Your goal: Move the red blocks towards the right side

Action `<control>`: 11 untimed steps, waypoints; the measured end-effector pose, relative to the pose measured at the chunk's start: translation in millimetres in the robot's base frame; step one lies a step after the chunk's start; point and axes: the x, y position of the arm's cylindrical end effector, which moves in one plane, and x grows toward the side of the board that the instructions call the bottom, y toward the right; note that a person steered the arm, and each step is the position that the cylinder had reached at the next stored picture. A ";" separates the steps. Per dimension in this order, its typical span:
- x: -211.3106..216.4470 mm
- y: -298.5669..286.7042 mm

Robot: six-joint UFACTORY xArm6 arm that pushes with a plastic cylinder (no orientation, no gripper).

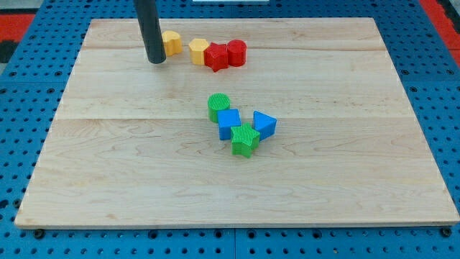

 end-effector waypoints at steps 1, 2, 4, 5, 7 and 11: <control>0.0 0.2; 0.8 0.2; 4.4 46.2; 4.3 100.2; 4.2 96.3; -3.6 211.9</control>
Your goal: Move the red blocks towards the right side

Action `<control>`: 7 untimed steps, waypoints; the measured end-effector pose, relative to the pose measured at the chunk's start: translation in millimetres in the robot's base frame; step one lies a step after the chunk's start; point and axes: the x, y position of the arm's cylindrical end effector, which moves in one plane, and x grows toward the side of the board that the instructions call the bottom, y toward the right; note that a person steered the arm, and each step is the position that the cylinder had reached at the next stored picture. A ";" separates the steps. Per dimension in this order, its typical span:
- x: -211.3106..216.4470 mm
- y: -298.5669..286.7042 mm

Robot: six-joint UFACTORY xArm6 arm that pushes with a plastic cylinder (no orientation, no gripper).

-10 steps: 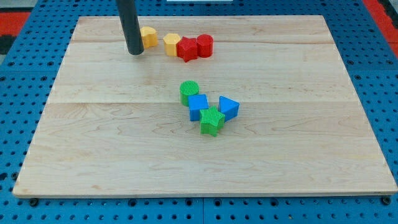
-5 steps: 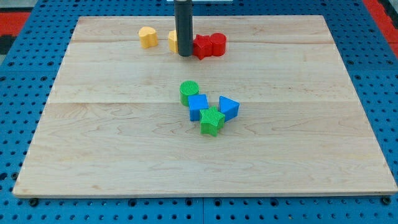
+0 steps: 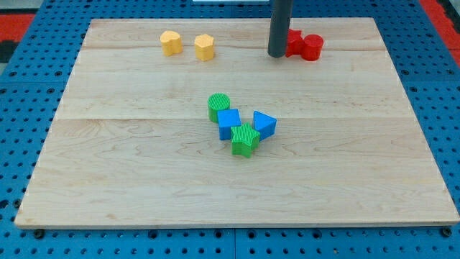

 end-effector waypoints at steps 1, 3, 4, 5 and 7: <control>8.8 1.6; -12.4 56.5; 41.1 45.6; 15.8 65.1; 2.2 129.7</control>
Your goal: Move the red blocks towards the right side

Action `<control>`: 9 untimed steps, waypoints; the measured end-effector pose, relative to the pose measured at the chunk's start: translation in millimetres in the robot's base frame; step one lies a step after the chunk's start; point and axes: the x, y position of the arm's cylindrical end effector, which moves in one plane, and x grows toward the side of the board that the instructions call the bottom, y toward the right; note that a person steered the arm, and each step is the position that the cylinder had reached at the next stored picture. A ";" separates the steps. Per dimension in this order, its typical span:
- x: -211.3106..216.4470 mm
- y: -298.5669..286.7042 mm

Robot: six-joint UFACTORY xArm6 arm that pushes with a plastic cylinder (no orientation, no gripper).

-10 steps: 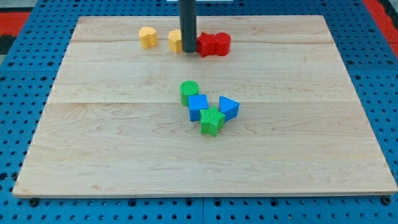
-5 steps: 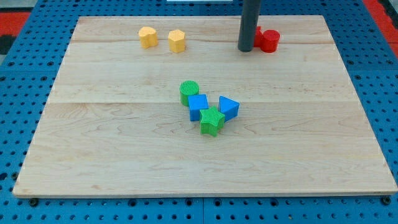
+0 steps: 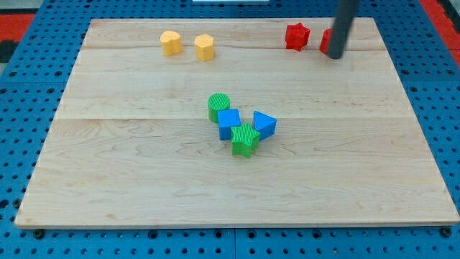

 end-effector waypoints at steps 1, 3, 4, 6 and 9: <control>-0.5 -7.6; -2.3 -17.8; 33.3 -73.4; -13.4 -108.7; -36.0 -90.8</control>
